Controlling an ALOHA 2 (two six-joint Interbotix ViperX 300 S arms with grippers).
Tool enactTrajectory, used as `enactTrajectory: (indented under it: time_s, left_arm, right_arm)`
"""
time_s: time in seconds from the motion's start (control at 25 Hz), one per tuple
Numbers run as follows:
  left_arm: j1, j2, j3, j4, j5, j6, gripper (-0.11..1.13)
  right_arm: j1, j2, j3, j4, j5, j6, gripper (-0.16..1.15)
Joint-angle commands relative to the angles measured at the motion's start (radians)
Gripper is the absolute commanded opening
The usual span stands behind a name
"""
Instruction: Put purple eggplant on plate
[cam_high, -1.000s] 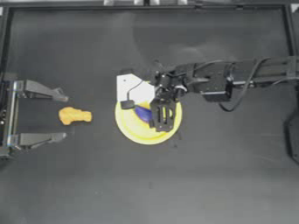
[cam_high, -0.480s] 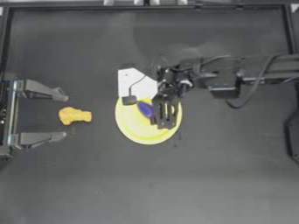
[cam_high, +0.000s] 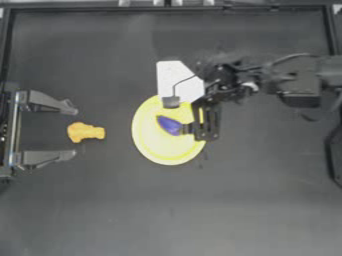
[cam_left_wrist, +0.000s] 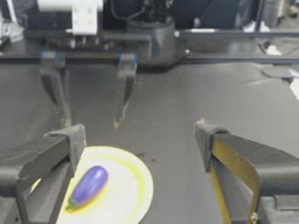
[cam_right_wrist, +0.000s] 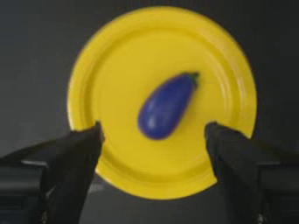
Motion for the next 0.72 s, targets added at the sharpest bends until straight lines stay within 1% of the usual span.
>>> enactTrajectory:
  time_s: [0.04,0.28,0.44,0.72]
  left_arm:
    - [0.002,0.009,-0.015,0.0,-0.005,0.003,1.03]
    - [0.002,0.009,-0.018,0.0,0.005,0.005,1.03]
    - [0.002,0.008,-0.02,0.0,0.009,0.006,1.03]
    - [0.002,0.008,-0.023,0.0,0.023,0.008,1.03]
  right_arm:
    - [0.006,-0.112,0.06,0.032,-0.083,0.0,0.98]
    - [0.051,-0.224,0.173,0.072,-0.201,0.0,0.98]
    - [0.063,-0.313,0.267,0.106,-0.295,0.0,0.98]
    - [0.084,-0.451,0.416,0.11,-0.433,0.003,0.98]
